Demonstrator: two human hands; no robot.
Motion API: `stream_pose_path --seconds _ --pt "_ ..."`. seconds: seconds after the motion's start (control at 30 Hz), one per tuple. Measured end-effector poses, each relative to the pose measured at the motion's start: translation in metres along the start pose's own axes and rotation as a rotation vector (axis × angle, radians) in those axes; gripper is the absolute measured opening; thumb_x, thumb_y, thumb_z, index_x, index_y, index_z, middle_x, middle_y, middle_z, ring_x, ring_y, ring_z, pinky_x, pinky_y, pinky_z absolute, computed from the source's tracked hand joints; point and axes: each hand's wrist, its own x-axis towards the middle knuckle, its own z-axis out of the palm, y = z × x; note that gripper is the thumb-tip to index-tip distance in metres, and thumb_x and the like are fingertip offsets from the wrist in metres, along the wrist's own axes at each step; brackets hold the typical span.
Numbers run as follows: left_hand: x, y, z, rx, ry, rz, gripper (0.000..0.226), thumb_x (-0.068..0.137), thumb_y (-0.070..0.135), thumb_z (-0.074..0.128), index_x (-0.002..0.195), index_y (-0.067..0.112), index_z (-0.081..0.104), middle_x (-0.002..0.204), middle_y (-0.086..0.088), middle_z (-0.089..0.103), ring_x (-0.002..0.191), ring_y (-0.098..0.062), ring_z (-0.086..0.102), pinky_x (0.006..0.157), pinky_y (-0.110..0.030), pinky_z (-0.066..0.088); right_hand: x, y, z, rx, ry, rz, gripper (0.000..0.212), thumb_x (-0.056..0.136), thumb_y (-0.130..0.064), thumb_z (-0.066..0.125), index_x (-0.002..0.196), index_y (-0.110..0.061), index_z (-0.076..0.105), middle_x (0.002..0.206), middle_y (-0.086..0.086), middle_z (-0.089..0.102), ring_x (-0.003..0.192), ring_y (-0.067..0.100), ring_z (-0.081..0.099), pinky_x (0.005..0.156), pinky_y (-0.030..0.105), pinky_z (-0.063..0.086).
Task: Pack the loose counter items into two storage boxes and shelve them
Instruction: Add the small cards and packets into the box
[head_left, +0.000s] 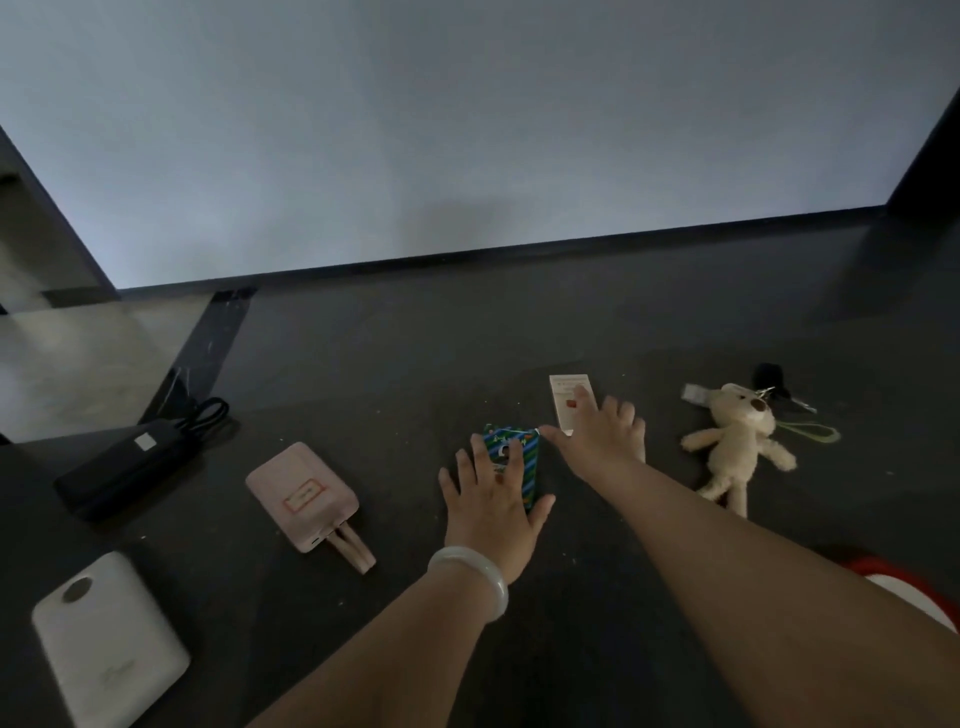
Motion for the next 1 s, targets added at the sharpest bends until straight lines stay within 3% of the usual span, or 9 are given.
stream_pose_path --seconds 0.07,0.17,0.4,0.73,1.0 --pt "0.0 -0.002 0.002 -0.005 0.005 -0.002 0.076 0.096 0.066 0.024 0.155 0.028 -0.007 0.161 -0.019 -0.007 0.148 -0.038 0.004 0.118 -0.057 0.007 -0.001 -0.001 0.01 0.0 0.077 -0.01 0.064 0.092 -0.061 0.044 0.142 -0.023 0.035 0.136 0.01 0.045 0.123 0.03 0.039 0.101 0.041 0.032" --pt "0.0 -0.004 0.004 0.004 0.01 -0.015 0.076 0.096 0.066 0.024 0.154 0.029 -0.009 0.161 -0.019 -0.005 0.148 -0.037 0.004 0.119 -0.056 0.008 -0.008 0.005 0.019 0.032 0.137 -0.039 0.054 0.095 -0.052 0.044 0.141 -0.024 0.038 0.134 0.005 0.045 0.121 0.026 0.038 0.102 0.038 0.032" --pt "-0.03 -0.004 -0.001 0.067 -0.007 0.028 0.071 0.098 0.06 0.025 0.155 0.03 -0.004 0.153 -0.02 0.021 0.139 -0.037 0.025 0.114 -0.05 0.025 -0.083 0.042 0.021 0.128 0.127 -0.034 0.053 0.093 -0.043 0.048 0.142 -0.026 0.039 0.135 0.001 0.044 0.12 0.025 0.035 0.104 0.037 0.03" --pt "-0.142 0.02 -0.026 0.023 -0.101 0.077 0.077 0.093 0.048 0.048 0.154 0.025 0.007 0.146 -0.016 0.026 0.131 -0.033 0.03 0.109 -0.046 0.031 -0.237 0.094 -0.011 0.217 0.035 0.132 0.062 0.082 -0.032 0.062 0.138 -0.019 0.036 0.136 0.002 0.042 0.125 0.024 0.033 0.106 0.035 0.031" --pt "-0.205 0.109 -0.068 -0.021 0.037 0.297 0.084 0.088 0.044 0.057 0.153 0.017 0.01 0.139 -0.01 0.033 0.128 -0.029 0.034 0.107 -0.04 0.033 -0.328 0.18 -0.071 0.213 0.224 0.275 0.054 0.084 -0.028 0.057 0.135 -0.017 0.041 0.129 0.002 0.048 0.118 0.024 0.038 0.103 0.033 0.033"
